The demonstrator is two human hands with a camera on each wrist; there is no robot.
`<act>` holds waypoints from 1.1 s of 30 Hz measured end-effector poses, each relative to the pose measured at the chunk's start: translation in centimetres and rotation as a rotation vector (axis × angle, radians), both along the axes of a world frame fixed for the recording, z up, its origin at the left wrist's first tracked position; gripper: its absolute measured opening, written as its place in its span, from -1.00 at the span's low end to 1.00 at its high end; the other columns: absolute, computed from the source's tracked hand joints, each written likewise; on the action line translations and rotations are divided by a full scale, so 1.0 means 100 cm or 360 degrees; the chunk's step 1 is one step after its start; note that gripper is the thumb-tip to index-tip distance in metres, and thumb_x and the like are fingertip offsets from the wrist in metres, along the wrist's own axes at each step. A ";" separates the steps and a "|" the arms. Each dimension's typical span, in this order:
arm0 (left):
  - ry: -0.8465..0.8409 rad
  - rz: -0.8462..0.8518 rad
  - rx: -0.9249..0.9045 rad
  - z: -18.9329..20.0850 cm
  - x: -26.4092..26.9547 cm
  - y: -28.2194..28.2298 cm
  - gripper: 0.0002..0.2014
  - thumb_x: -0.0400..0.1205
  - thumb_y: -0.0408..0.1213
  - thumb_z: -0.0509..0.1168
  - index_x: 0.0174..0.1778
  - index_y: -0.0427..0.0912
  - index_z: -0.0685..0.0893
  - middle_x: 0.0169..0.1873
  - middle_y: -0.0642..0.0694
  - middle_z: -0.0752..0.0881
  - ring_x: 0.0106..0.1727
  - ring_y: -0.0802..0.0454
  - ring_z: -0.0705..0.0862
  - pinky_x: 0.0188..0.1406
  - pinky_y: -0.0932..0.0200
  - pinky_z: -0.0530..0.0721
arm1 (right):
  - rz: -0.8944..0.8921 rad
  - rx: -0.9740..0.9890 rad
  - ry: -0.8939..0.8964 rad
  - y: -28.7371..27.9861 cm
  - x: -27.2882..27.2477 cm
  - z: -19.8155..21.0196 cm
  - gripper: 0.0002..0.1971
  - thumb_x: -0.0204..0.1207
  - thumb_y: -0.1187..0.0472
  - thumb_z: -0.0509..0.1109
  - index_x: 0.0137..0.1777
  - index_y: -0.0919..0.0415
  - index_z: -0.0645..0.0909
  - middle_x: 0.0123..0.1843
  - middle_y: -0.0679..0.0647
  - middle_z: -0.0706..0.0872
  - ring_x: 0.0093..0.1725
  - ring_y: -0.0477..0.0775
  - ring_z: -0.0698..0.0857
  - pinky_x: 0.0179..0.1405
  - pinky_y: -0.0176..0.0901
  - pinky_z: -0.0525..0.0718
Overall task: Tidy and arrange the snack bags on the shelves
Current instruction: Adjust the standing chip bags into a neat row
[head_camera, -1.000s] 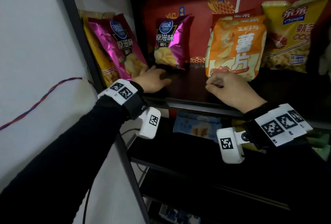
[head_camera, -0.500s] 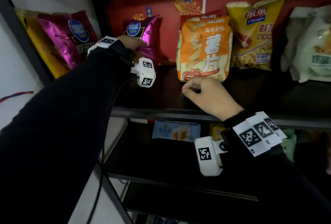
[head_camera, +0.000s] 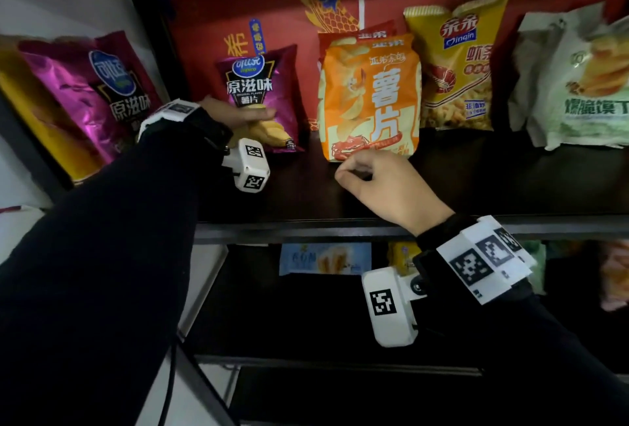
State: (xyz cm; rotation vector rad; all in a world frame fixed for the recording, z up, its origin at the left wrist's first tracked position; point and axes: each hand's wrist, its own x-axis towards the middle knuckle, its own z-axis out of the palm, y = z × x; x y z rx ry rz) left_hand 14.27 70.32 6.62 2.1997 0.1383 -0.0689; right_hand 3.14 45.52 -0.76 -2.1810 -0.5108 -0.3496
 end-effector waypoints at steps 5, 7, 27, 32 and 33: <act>-0.0228 0.0511 0.0148 -0.006 -0.004 0.002 0.18 0.08 0.13 0.69 0.55 -0.28 0.32 0.32 -0.15 0.58 0.22 -0.10 0.65 0.10 0.06 0.67 | -0.0005 -0.0017 0.0025 0.001 -0.001 0.002 -0.88 0.60 0.15 0.36 -0.01 0.13 0.72 -0.06 -0.13 0.68 0.07 -0.19 0.59 0.11 -0.36 0.44; -0.0138 0.0433 0.0027 -0.006 -0.009 -0.002 -0.18 0.19 0.06 0.67 0.31 -0.28 0.63 0.02 -0.13 0.75 -0.15 0.00 0.75 -0.35 0.22 0.67 | -0.0001 -0.0011 0.0046 0.000 -0.001 0.002 -0.90 0.60 0.16 0.36 -0.02 0.11 0.71 -0.05 -0.14 0.67 0.09 -0.20 0.58 0.16 -0.33 0.45; -0.1006 0.0031 -0.0456 -0.038 -0.131 -0.066 0.05 0.41 0.05 0.54 0.65 -0.17 0.02 0.43 -0.02 0.49 0.36 0.15 0.53 0.38 0.23 0.48 | 0.0302 0.0529 0.0057 0.018 -0.017 0.023 -0.66 0.51 0.02 0.46 0.27 -0.02 0.56 0.20 -0.08 0.73 0.10 -0.30 0.71 0.13 -0.36 0.67; -0.0882 -0.0052 -0.0587 -0.037 -0.126 -0.078 -0.50 0.52 0.17 0.38 0.28 -0.03 0.57 0.04 0.24 0.76 0.04 0.39 0.70 0.04 0.44 0.63 | 0.0232 0.0818 0.0021 0.008 -0.015 0.023 -0.71 0.47 0.11 0.52 0.18 0.03 0.63 0.06 -0.10 0.78 0.06 -0.18 0.76 0.13 -0.29 0.66; -0.0929 -0.0027 -0.0627 -0.038 -0.125 -0.081 -0.65 0.53 0.10 0.41 0.13 0.01 0.62 -0.09 0.21 0.78 -0.08 0.40 0.73 -0.06 0.44 0.66 | 0.0265 0.0793 0.0051 0.005 -0.015 0.023 -0.71 0.47 0.10 0.51 0.17 0.00 0.61 0.04 -0.13 0.78 0.03 -0.24 0.76 0.07 -0.37 0.67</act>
